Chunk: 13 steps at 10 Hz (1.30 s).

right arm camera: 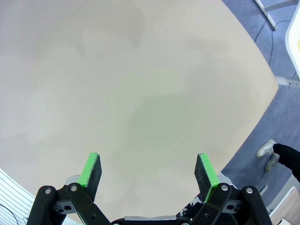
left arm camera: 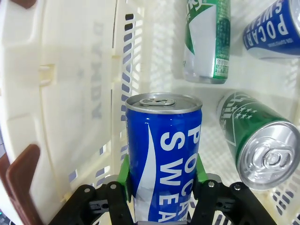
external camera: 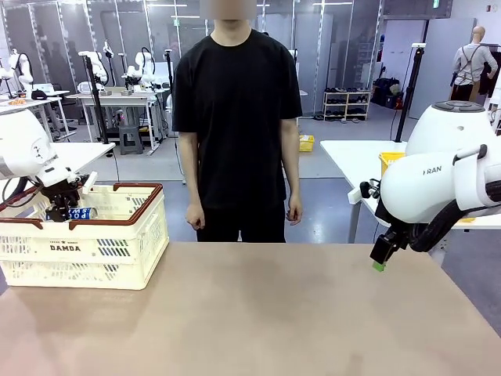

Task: Place the drinks into the Shopping basket.
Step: Pick up one drink and place it into the Shopping basket.

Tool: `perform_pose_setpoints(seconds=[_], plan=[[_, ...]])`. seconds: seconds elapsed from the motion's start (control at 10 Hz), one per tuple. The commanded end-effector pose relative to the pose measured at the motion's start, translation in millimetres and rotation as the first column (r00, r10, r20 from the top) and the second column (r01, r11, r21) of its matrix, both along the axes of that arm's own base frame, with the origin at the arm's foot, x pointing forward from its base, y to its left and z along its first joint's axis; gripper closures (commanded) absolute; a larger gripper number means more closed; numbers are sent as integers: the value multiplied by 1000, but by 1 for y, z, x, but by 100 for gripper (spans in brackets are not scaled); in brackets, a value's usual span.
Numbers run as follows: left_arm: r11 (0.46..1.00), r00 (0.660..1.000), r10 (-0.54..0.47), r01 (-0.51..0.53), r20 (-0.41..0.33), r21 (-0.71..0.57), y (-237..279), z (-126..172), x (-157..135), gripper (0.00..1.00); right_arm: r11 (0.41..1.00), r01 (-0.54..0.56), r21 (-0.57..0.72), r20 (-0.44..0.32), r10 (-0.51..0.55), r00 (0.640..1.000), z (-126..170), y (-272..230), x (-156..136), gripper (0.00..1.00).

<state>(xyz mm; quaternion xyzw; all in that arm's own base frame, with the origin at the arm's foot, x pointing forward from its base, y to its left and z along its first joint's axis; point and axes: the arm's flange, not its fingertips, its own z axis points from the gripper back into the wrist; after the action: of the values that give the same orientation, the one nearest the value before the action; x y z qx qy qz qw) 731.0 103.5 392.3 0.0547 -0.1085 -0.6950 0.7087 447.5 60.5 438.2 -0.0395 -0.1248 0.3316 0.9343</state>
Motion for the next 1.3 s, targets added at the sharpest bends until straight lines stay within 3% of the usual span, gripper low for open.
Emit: perform_pose_setpoints(seconds=[0.0, 1.2], plan=[[1000, 1000, -17, 17, 19, 4, -2, -7, 5, 43, 1000, -4, -10, -2, 4, 1000, 1, -2, 0, 0], [992, 990, -122, 123, -73, 16, -1, -71, 23, 43, 1000, -4, -10, -2, 4, 1000, 1, -2, 0, 0]])
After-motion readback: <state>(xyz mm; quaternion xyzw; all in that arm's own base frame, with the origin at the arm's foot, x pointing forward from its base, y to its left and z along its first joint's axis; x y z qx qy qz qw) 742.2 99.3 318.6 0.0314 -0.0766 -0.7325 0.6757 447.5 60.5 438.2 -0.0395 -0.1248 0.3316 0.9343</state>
